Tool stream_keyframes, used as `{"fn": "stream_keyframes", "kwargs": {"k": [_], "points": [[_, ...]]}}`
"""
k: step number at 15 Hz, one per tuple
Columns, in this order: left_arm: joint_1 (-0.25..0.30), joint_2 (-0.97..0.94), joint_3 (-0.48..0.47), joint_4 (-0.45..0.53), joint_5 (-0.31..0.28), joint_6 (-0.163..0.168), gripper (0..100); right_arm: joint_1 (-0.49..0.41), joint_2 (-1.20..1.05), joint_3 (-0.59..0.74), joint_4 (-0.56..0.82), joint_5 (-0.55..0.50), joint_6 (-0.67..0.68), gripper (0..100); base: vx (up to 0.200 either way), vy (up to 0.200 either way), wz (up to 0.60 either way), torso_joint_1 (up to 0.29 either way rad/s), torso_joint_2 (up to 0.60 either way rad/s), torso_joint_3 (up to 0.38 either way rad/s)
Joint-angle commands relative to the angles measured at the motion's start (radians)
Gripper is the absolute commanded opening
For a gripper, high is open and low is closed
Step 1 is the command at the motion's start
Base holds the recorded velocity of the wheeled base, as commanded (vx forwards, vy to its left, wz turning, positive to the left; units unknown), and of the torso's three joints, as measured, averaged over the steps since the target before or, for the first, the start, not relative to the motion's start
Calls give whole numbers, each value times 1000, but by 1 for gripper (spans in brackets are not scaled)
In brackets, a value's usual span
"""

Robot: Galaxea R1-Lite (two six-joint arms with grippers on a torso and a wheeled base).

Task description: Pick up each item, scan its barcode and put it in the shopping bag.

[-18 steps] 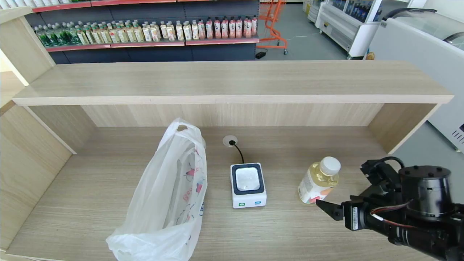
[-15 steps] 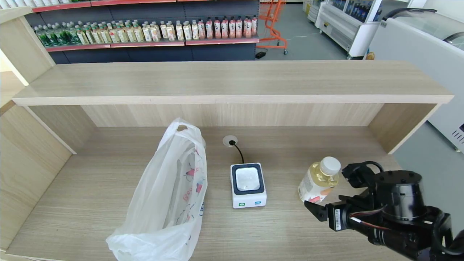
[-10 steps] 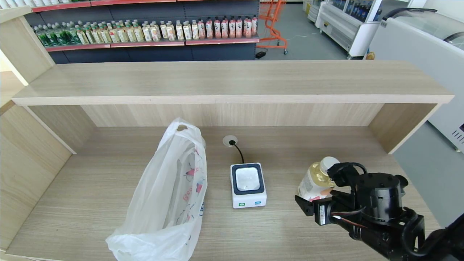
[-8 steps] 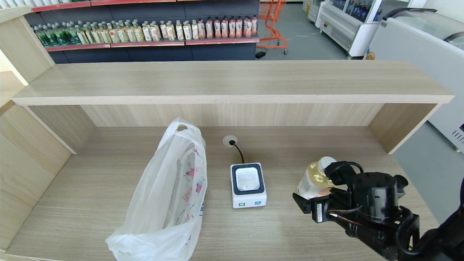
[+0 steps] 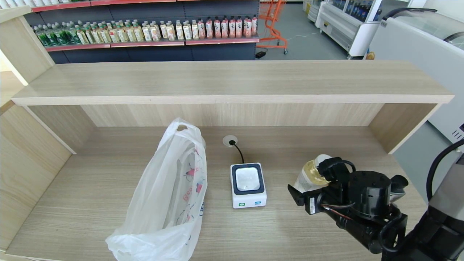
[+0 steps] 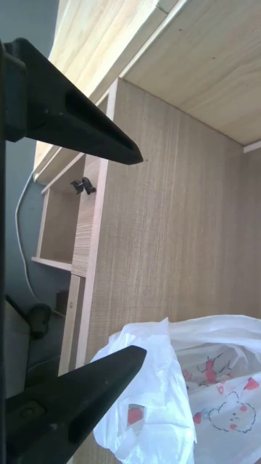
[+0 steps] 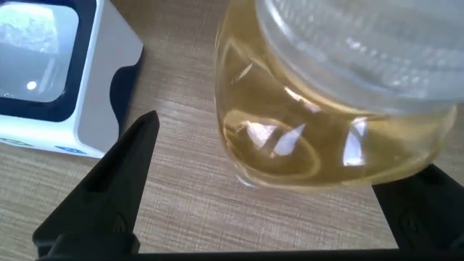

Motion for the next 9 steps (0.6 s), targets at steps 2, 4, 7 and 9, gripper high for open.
{"fn": "stream_keyframes", "kwargs": {"k": [2,4,7,9], "points": [[0,0,0,0,0,0,100,-19,47,-11,-27,0,-19,100,0,0,0,0,0,0],[0,0,0,0,0,0,100,-31,60,-32,-30,0,-19,100,0,0,0,0,0,0],[0,0,0,0,0,0,100,-33,76,-61,-30,9,-15,100,0,0,0,0,0,0],[0,0,0,0,0,0,100,-33,83,-70,-30,12,-16,100,0,0,0,0,0,0]]}}
